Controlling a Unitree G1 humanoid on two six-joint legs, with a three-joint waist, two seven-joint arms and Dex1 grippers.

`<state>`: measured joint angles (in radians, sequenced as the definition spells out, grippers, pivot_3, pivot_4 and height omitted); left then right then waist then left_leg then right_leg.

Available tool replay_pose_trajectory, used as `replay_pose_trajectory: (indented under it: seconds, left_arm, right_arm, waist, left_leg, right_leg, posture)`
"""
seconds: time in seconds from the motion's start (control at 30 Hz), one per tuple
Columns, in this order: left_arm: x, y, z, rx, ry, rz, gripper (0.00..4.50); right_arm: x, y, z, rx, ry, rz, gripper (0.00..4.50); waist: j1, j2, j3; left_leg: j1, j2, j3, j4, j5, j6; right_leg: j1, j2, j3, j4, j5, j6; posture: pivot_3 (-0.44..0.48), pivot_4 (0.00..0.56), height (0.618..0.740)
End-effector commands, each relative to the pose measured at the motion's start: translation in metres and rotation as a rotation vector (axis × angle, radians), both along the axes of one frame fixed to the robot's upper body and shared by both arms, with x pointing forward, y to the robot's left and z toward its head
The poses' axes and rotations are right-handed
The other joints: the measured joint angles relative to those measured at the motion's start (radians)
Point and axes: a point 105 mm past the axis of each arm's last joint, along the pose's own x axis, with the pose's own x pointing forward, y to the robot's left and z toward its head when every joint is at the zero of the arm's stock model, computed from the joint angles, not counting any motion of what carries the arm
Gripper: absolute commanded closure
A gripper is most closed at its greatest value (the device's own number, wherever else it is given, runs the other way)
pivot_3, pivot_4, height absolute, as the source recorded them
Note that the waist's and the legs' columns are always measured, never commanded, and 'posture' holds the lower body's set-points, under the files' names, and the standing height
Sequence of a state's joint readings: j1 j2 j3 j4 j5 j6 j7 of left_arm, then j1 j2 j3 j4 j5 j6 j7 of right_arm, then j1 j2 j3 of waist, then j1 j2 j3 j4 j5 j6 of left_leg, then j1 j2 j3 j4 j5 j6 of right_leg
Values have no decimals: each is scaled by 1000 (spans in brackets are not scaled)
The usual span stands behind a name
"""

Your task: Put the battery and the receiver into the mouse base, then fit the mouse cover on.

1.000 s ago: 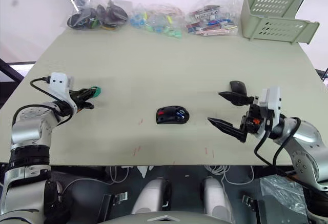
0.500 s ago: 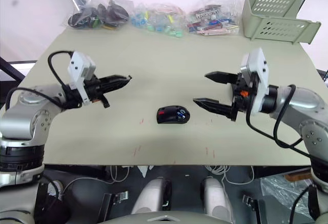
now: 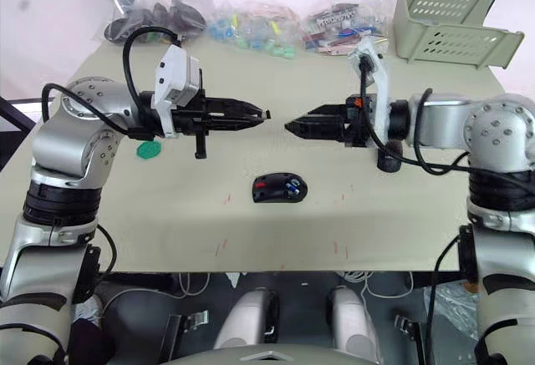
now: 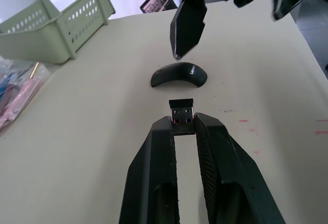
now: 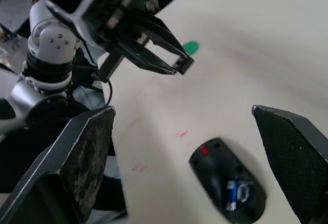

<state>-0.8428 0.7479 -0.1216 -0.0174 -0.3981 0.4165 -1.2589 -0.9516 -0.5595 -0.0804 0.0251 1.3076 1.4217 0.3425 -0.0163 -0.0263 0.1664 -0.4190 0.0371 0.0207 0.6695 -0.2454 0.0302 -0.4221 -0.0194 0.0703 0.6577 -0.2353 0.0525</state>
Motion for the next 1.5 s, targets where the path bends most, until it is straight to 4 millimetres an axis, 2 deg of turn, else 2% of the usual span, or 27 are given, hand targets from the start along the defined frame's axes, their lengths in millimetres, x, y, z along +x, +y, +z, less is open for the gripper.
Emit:
replay_pose_trajectory:
  seconds: [0.03,0.07,0.13,0.17,0.27,0.33,0.47,0.5,0.57,0.6,0.83,0.9,0.93,0.97,1.0,1.5]
  left_arm:
    - [-1,-5,8,32,-60,-66,4444]
    - [0,-6,8,39,-66,-76,4444]
    - [1,-7,8,48,-77,-89,4444]
    - [1,-7,8,56,-84,-97,4444]
    - [3,-7,8,77,-111,-109,4444]
    - [5,-6,8,94,-131,-107,4444]
    - [7,-5,7,106,-150,-103,4444]
    - [8,-6,7,104,-150,-104,4444]
    - [7,-7,7,107,-153,-107,4444]
    - [7,-7,7,110,-155,-104,4444]
    - [8,-8,8,107,-159,-100,4444]
    - [8,-8,8,106,-159,-100,4444]
    - [7,-8,8,105,-159,-102,4444]
    - [7,-8,9,104,-159,-103,4444]
    - [6,-8,9,103,-159,-103,4444]
    - [7,-7,8,104,-157,-99,4444]
  right_arm:
    - [-3,4,16,59,53,41,509]
    - [-3,6,17,71,70,46,778]
    - [0,8,19,82,93,37,1657]
    - [3,9,18,86,111,22,1840]
    - [11,9,16,113,171,-16,1840]
    - [15,9,16,128,212,-40,1840]
    - [12,13,16,144,245,-22,1840]
    - [12,13,15,141,252,-28,2267]
    - [12,17,12,137,265,-39,2562]
    - [13,19,11,137,276,-44,2982]
    - [12,27,9,154,325,-59,2982]
    - [12,29,8,154,332,-61,3555]
    - [12,30,7,153,335,-62,3555]
    - [12,30,7,153,335,-63,3789]
    - [12,30,5,149,337,-68,4448]
    - [12,31,1,157,351,-67,4448]
  waist:
    - [0,0,0]
    - [0,0,0]
    - [-1,0,0]
    - [-1,0,0]
    - [-2,0,0]
    - [-2,0,0]
    - [-4,1,0]
    - [-4,1,0]
    - [-5,1,0]
    - [-7,1,0]
    - [-24,1,0]
    - [-25,1,0]
    - [-26,1,0]
    - [-26,1,0]
    - [-26,1,0]
    - [-26,1,0]
  left_leg:
    - [0,0,0,0,0,0]
    - [0,0,0,0,0,0]
    - [-1,0,0,0,0,0]
    - [-1,0,0,0,0,0]
    - [-12,0,0,2,0,0]
    - [-14,0,0,2,0,0]
    - [-14,0,0,1,0,0]
    - [-14,0,0,1,0,0]
    - [-14,0,0,1,0,0]
    - [-14,0,0,1,0,0]
    - [-14,0,-1,1,0,0]
    - [-14,0,-1,1,0,0]
    - [-14,0,-1,1,0,0]
    - [-14,1,-1,1,0,0]
    - [-14,1,-1,1,0,0]
    - [-14,1,-1,1,0,0]
  right_leg:
    - [0,0,0,0,0,0]
    - [0,0,0,0,0,0]
    - [-1,0,0,0,0,0]
    - [-1,0,0,0,0,0]
    - [-12,0,0,3,0,0]
    - [-14,0,0,3,0,0]
    - [-14,0,0,3,0,0]
    - [-15,0,0,3,0,0]
    - [-15,0,0,3,0,0]
    - [-14,0,0,3,0,0]
    - [-15,0,0,4,0,0]
    - [-15,0,0,4,0,0]
    - [-15,0,0,4,0,0]
    - [-15,0,0,4,0,0]
    - [-15,1,0,4,0,0]
    - [-15,1,0,4,0,0]
  posture:
    - [0,150,740]
    - [0,150,740]
    - [0,150,740]
    - [0,150,740]
    - [0,150,740]
    - [0,150,740]
    - [0,150,740]
    - [0,150,740]
    - [0,150,740]
    - [0,150,740]
    - [0,150,740]
    - [0,150,740]
    - [0,150,740]
    - [0,150,740]
    - [0,150,740]
    - [0,150,740]
